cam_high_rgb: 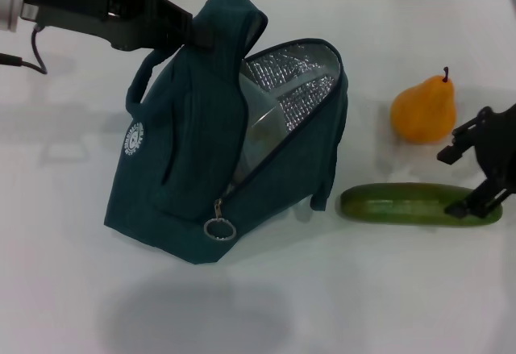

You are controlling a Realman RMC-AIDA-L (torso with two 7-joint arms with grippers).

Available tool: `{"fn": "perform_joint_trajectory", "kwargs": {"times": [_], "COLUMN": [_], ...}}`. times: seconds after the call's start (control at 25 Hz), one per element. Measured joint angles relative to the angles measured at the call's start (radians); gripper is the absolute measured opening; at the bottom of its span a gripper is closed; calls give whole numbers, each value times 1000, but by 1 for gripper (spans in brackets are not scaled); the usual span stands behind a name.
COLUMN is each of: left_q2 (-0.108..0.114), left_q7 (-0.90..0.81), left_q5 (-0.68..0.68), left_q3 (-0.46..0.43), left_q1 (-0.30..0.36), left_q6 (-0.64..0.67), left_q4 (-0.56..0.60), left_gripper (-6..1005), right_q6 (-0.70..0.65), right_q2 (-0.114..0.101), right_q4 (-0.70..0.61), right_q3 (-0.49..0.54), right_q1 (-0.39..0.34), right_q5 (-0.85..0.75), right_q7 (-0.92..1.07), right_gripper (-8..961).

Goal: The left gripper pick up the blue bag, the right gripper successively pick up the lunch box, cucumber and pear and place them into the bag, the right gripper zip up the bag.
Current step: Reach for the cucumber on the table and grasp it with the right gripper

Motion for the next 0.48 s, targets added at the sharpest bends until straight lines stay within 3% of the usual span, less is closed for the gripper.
{"fn": "perform_joint_trajectory", "kwargs": {"times": [0.24,0.48], "left_q2": [0,1], "left_q7": [-1,-1], "left_q5": [0,7], "left_q3": [1,-4], "left_q1": [-2,-7], "left_q6": [0,0], "left_q4": [-3,-3], "left_gripper": [45,45], "right_q6": [113,182], "right_q2": [51,67], "right_q4": [11,48], "right_q3": [-53,-92], "right_q1": [-3,-11], "right_q5": [-38,-34], "right_q7": [-39,-43], "right_gripper": [837,836]}}
